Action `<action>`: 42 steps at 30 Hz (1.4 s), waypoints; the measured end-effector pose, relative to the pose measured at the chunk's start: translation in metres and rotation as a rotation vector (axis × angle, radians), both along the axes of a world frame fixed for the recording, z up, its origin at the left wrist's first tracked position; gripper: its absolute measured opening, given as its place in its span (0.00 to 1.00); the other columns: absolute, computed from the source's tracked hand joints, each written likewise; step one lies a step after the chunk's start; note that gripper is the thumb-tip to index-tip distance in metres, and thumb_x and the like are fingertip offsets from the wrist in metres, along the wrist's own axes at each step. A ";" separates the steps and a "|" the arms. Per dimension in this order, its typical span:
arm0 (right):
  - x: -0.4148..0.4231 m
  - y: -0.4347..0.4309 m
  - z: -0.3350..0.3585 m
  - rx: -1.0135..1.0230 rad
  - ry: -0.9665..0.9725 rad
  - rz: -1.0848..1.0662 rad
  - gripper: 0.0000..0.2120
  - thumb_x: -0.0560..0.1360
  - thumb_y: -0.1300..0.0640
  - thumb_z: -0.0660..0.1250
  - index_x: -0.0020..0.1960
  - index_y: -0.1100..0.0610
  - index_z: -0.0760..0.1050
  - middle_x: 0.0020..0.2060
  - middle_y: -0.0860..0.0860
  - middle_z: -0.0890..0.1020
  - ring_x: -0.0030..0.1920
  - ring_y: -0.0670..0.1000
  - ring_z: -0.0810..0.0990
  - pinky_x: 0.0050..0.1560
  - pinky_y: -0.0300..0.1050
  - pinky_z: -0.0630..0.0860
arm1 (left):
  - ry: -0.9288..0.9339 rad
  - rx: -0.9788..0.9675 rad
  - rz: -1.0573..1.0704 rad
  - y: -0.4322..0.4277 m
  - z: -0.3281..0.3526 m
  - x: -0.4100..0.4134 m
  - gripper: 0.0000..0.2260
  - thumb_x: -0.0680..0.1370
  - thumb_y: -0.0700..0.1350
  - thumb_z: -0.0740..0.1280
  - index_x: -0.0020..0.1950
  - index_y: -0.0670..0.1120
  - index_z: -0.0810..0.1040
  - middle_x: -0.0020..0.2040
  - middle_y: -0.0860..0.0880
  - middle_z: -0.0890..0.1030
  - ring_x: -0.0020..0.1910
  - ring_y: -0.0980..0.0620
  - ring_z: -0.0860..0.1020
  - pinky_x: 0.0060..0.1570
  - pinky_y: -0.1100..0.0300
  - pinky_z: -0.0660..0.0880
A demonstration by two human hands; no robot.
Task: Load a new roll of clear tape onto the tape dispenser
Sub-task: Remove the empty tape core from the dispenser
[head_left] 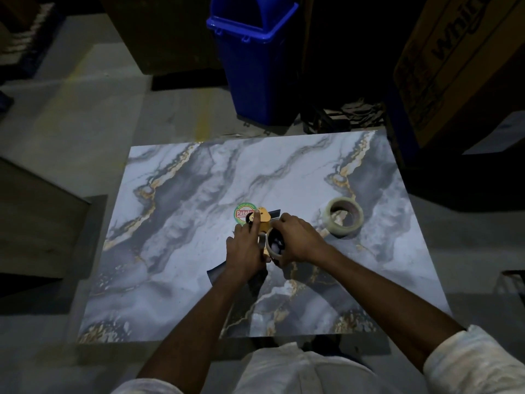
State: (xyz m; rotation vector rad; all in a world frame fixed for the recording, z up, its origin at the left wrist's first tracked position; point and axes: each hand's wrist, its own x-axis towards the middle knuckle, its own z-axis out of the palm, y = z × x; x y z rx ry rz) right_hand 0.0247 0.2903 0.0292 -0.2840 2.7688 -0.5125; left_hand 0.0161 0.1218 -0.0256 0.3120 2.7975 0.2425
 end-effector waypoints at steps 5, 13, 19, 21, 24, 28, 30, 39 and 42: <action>0.008 0.003 0.000 0.030 0.021 -0.001 0.30 0.55 0.45 0.78 0.54 0.52 0.73 0.49 0.53 0.76 0.47 0.56 0.77 0.38 0.46 0.73 | -0.018 0.053 0.019 0.002 0.000 0.005 0.55 0.71 0.59 0.77 0.86 0.51 0.45 0.69 0.42 0.75 0.65 0.41 0.72 0.55 0.46 0.72; 0.009 0.007 0.005 0.048 0.024 0.139 0.34 0.62 0.50 0.77 0.66 0.52 0.72 0.54 0.55 0.76 0.51 0.58 0.77 0.43 0.47 0.73 | -0.015 0.043 0.002 0.003 0.000 0.008 0.53 0.73 0.59 0.75 0.87 0.51 0.42 0.68 0.42 0.75 0.65 0.40 0.71 0.57 0.46 0.69; 0.012 -0.003 0.009 0.065 0.051 0.055 0.36 0.60 0.49 0.80 0.65 0.50 0.74 0.55 0.54 0.77 0.53 0.57 0.78 0.42 0.46 0.73 | 0.035 0.017 -0.014 0.001 -0.001 0.009 0.54 0.72 0.60 0.75 0.86 0.50 0.44 0.68 0.44 0.76 0.64 0.42 0.72 0.52 0.47 0.65; 0.014 -0.006 0.009 0.039 0.040 -0.037 0.33 0.61 0.50 0.79 0.64 0.52 0.74 0.55 0.55 0.77 0.54 0.58 0.78 0.43 0.45 0.71 | 0.024 0.012 -0.014 0.002 -0.002 0.007 0.54 0.71 0.58 0.76 0.86 0.50 0.44 0.70 0.45 0.76 0.64 0.43 0.72 0.53 0.47 0.65; 0.016 -0.010 0.008 0.022 0.011 -0.222 0.37 0.58 0.41 0.80 0.61 0.56 0.74 0.54 0.56 0.77 0.54 0.58 0.78 0.48 0.48 0.75 | 0.009 0.004 -0.009 0.005 -0.004 0.005 0.55 0.71 0.56 0.77 0.86 0.50 0.43 0.73 0.46 0.74 0.66 0.43 0.71 0.56 0.46 0.65; 0.020 -0.014 0.014 -0.052 0.035 -0.337 0.38 0.54 0.36 0.78 0.57 0.56 0.75 0.51 0.55 0.75 0.55 0.57 0.75 0.46 0.48 0.74 | 0.000 -0.014 0.009 0.005 -0.004 0.000 0.54 0.71 0.54 0.76 0.86 0.49 0.44 0.73 0.44 0.74 0.68 0.42 0.71 0.58 0.44 0.67; 0.014 -0.009 0.030 -0.068 0.171 -0.294 0.37 0.54 0.36 0.77 0.57 0.54 0.76 0.50 0.54 0.75 0.54 0.56 0.75 0.42 0.47 0.72 | 0.017 -0.015 0.045 0.000 -0.001 -0.009 0.54 0.69 0.53 0.77 0.86 0.50 0.46 0.71 0.42 0.75 0.67 0.40 0.72 0.59 0.43 0.68; 0.015 0.012 0.036 -0.200 0.175 -0.226 0.34 0.57 0.38 0.76 0.60 0.47 0.74 0.49 0.48 0.74 0.53 0.52 0.74 0.39 0.41 0.65 | 0.085 -0.003 0.046 -0.002 0.000 -0.018 0.50 0.72 0.57 0.76 0.85 0.47 0.50 0.70 0.43 0.77 0.65 0.40 0.74 0.57 0.45 0.68; 0.025 0.018 0.034 -0.347 0.154 -0.393 0.32 0.60 0.39 0.77 0.62 0.44 0.74 0.53 0.50 0.75 0.58 0.47 0.72 0.42 0.35 0.67 | 0.095 -0.049 0.052 -0.006 0.002 -0.018 0.52 0.73 0.61 0.76 0.86 0.45 0.49 0.67 0.43 0.80 0.64 0.41 0.76 0.58 0.46 0.68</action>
